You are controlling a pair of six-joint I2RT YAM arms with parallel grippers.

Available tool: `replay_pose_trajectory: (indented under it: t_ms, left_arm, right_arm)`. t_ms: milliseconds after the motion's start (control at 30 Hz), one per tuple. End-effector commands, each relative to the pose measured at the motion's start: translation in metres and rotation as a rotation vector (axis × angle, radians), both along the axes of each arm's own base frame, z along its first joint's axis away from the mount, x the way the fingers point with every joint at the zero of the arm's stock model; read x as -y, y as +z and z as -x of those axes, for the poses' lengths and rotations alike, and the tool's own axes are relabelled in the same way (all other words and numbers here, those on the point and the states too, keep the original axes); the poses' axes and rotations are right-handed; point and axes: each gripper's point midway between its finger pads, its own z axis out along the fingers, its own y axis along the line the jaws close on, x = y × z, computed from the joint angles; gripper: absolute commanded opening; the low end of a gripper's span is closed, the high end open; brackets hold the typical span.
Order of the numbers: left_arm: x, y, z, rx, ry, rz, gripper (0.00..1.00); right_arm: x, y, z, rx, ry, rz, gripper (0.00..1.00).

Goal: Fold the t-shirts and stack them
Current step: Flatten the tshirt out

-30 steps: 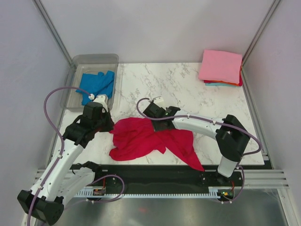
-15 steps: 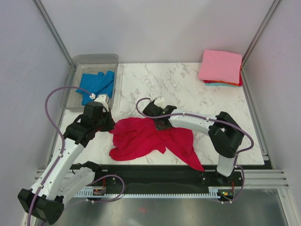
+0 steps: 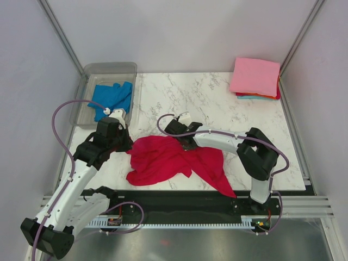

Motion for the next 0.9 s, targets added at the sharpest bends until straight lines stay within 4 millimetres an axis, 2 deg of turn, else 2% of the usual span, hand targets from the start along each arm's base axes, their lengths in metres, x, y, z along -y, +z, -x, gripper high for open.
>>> replay_pose_trajectory:
  t_ms: [0,100,167,200,267,300,333,367,400,433,467,500,533,567,600,667,700,733,767,800,833,867]
  left_arm:
    - [0.002,0.005,-0.007,0.031,0.013,0.026,0.02]
    - [0.002,0.007,-0.007,0.039,0.015,0.027,0.02]
    - [0.001,0.013,-0.007,0.057,0.017,0.026,0.02]
    - [0.000,0.020,-0.007,0.076,0.019,0.028,0.02]
    - [-0.006,0.034,-0.005,0.115,0.039,0.023,0.02]
    - [-0.007,0.054,-0.006,0.160,0.039,0.033,0.02]
    - [-0.008,0.066,-0.005,0.187,0.041,0.040,0.02]
    - [-0.009,0.079,-0.004,0.215,0.042,0.049,0.02]
    - [-0.009,0.111,-0.004,0.290,0.033,0.072,0.02]
    - [-0.007,0.128,-0.003,0.329,0.019,0.084,0.02]
    - [-0.008,0.143,-0.001,0.365,0.011,0.089,0.02]
    - [-0.010,0.175,0.001,0.442,0.003,0.094,0.02]
    - [-0.014,0.191,0.003,0.482,0.010,0.091,0.02]
    - [-0.017,0.208,0.006,0.526,0.013,0.091,0.02]
    - [-0.023,0.240,0.013,0.609,0.014,0.092,0.02]
    - [-0.032,0.273,0.023,0.697,0.031,0.087,0.02]
    - [-0.040,0.305,0.037,0.786,0.035,0.092,0.02]
    - [-0.044,0.320,0.044,0.836,0.036,0.090,0.02]
    - [-0.049,0.345,0.058,0.911,0.033,0.101,0.02]
    - [-0.053,0.363,0.066,0.979,0.025,0.085,0.02]
    - [-0.055,0.376,0.074,1.030,0.015,0.084,0.02]
    - [-0.061,0.394,0.090,1.102,0.018,0.087,0.02]
  right_arm:
    - [0.002,0.025,-0.010,0.067,-0.027,-0.013,0.00]
    - [0.012,0.046,-0.010,0.108,-0.037,-0.010,0.00]
    - [0.024,0.073,-0.010,0.163,-0.054,-0.012,0.00]
    - [0.028,0.097,-0.010,0.207,-0.062,-0.041,0.00]
    - [0.043,0.127,-0.007,0.258,-0.078,-0.043,0.00]
    - [0.051,0.145,-0.008,0.302,-0.083,-0.038,0.00]
    - [0.059,0.180,-0.005,0.363,-0.083,-0.091,0.00]
    - [0.062,0.200,-0.004,0.399,-0.069,-0.119,0.00]
    - [0.065,0.219,-0.001,0.431,-0.043,-0.143,0.00]
    - [0.075,0.258,0.005,0.512,-0.010,-0.202,0.00]
    - [0.081,0.278,0.009,0.554,0.009,-0.229,0.00]
    - [0.089,0.298,0.013,0.599,0.021,-0.260,0.00]
    - [0.106,0.336,0.023,0.692,0.041,-0.316,0.00]
    - [0.116,0.355,0.030,0.738,0.052,-0.345,0.00]
    - [0.134,0.386,0.045,0.813,0.058,-0.413,0.00]
    - [0.140,0.419,0.062,0.898,0.193,-0.457,0.00]
    - [0.159,0.440,0.080,0.968,0.217,-0.506,0.00]
    - [0.161,0.454,0.091,1.008,0.263,-0.556,0.00]
    - [0.169,0.465,0.100,1.051,0.298,-0.554,0.00]
    - [0.178,0.474,0.109,1.085,0.309,-0.578,0.00]
    - [0.196,0.490,0.124,1.151,0.305,-0.631,0.00]
    - [0.201,0.496,0.134,1.182,0.331,-0.655,0.00]
